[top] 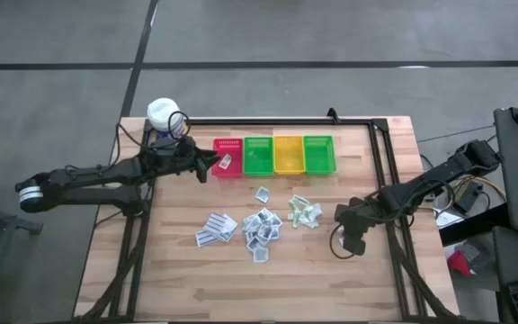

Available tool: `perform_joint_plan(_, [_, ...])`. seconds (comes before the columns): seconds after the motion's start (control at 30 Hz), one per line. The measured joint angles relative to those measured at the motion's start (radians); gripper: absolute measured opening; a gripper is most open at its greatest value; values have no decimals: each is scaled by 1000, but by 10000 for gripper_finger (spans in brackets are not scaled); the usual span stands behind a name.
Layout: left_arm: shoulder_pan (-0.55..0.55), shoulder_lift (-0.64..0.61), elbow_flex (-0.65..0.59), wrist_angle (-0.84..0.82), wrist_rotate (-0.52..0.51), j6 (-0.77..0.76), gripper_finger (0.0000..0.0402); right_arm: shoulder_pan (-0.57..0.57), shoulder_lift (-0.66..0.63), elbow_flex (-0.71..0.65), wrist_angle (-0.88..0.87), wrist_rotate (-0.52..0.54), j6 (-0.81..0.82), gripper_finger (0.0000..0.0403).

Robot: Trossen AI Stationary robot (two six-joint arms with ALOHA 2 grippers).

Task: Pick & Place First Aid Supplies
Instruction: Put the ointment pack into the red bin

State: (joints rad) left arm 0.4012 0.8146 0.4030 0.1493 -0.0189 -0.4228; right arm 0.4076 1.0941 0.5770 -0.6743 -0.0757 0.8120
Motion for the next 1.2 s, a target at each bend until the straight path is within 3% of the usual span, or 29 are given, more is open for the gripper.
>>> perform_joint_plan(0.4, [0,0,0,0,1,-4,135,0,-166,-5,55,-10,-43,8])
perform_joint_plan(0.63, [0,0,0,0,2,-4,135,0,-267,-33,236,-40,-61,8])
perform_joint_plan(1.03, [0,0,0,0,3,-4,135,-2,-404,-142,693,11,-79,8])
perform_joint_plan(1.2, [0,0,0,0,16,-4,135,-3,-422,-176,709,50,-79,8])
